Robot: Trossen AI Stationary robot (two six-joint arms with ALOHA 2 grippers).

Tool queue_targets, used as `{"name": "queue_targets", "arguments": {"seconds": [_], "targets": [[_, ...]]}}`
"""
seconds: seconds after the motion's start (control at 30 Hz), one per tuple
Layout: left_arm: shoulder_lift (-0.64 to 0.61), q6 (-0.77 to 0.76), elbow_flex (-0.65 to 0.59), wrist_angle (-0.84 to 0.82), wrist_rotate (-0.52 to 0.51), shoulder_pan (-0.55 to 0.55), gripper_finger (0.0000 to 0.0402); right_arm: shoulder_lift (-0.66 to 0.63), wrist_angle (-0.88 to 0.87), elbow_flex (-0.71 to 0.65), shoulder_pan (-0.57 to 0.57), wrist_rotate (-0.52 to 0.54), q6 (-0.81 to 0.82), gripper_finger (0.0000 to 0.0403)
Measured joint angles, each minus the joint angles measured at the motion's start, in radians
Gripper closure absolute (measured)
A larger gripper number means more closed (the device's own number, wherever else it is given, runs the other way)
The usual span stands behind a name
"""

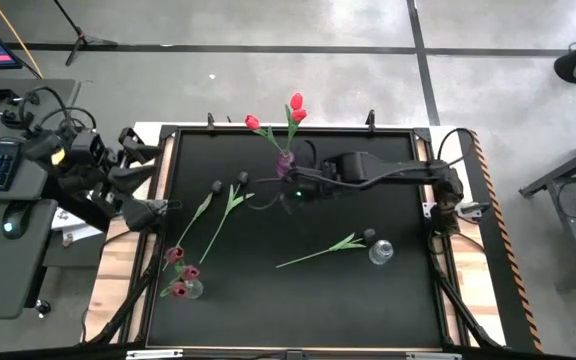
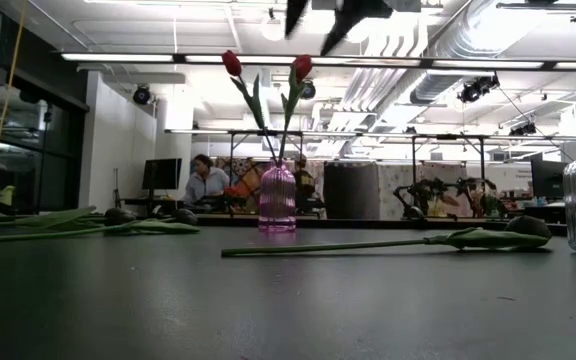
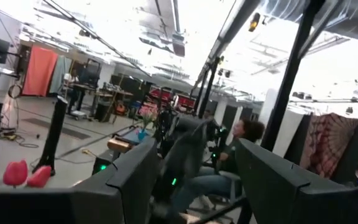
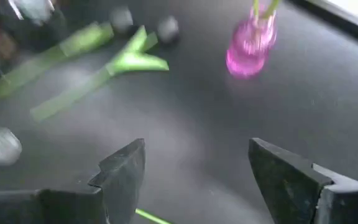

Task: Sort flowers into vase by color
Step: Put the right black tulip into the right transparent vase

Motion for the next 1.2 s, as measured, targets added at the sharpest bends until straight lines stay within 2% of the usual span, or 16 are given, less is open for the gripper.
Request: {"name": "queue_targets", "arguments": {"seconds": [0.2,0.33,0.47,0.67,0.8,0.9,1.0,1.07,1.2], "targets": [[0.080,-0.076,0.026,-0.001,0.081,0.100,0.0195,0.000,0.047,-0.210,-0.078,-0.220,-0.264,0.0132],[0.160,-0.193,0.026,0.007,0.168,0.256,0.0195,0.000,0.082,-0.318,-0.123,-0.320,-0.457,0.0132],[0.255,-0.332,0.027,0.032,0.358,0.475,0.0195,0.000,0.100,-0.376,-0.168,-0.372,-0.606,0.0132],[0.385,-0.545,0.027,0.024,0.681,0.797,0.0195,-0.010,0.096,-0.386,-0.215,-0.454,-0.812,0.0132],[0.433,-0.618,0.027,0.022,0.874,0.925,0.0195,-0.053,0.112,-0.423,-0.241,-0.478,-0.873,0.0132],[0.436,-0.614,0.027,0.024,0.927,0.972,0.0195,-0.111,0.164,-0.501,-0.252,-0.502,-0.825,0.0132],[0.425,-0.554,0.027,0.012,0.931,0.998,0.0195,-0.193,0.278,-0.638,-0.244,-0.529,-0.671,0.0132],[0.414,-0.508,0.027,-0.002,0.931,1.011,0.0195,-0.247,0.357,-0.748,-0.220,-0.529,-0.485,0.0132],[0.392,-0.457,0.027,-0.038,0.931,1.033,0.0195,-0.345,0.562,-0.948,-0.115,-0.516,0.030,0.0132]]}}
